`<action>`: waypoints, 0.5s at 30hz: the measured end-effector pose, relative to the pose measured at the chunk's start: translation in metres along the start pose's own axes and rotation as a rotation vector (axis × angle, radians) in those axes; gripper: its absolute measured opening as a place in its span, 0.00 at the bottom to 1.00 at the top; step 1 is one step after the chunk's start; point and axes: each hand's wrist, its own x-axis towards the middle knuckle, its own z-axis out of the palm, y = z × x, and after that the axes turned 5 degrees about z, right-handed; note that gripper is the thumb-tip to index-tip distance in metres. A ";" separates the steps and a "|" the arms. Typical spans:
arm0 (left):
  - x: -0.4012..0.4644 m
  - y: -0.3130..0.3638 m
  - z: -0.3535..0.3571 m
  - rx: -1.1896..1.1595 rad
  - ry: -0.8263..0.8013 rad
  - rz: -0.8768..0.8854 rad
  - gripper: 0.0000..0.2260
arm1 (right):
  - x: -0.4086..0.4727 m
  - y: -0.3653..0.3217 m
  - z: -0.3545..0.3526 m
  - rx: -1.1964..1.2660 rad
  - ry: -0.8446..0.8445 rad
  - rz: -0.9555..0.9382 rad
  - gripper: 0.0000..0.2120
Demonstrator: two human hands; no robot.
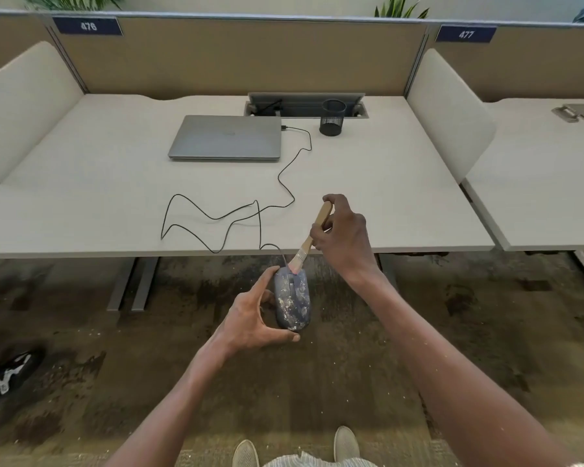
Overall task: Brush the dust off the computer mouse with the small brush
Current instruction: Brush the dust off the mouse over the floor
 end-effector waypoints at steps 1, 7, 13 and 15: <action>-0.001 -0.001 0.000 0.001 0.003 0.001 0.56 | -0.001 0.002 -0.001 -0.015 0.000 0.002 0.23; -0.004 -0.002 0.001 0.030 0.028 0.002 0.57 | -0.004 0.006 -0.013 -0.090 0.043 -0.017 0.23; -0.003 0.006 0.006 0.048 0.027 0.000 0.57 | -0.008 -0.003 -0.013 0.001 0.050 -0.084 0.23; -0.002 0.008 0.007 0.037 0.033 0.010 0.56 | -0.008 -0.005 -0.010 0.016 0.043 -0.086 0.23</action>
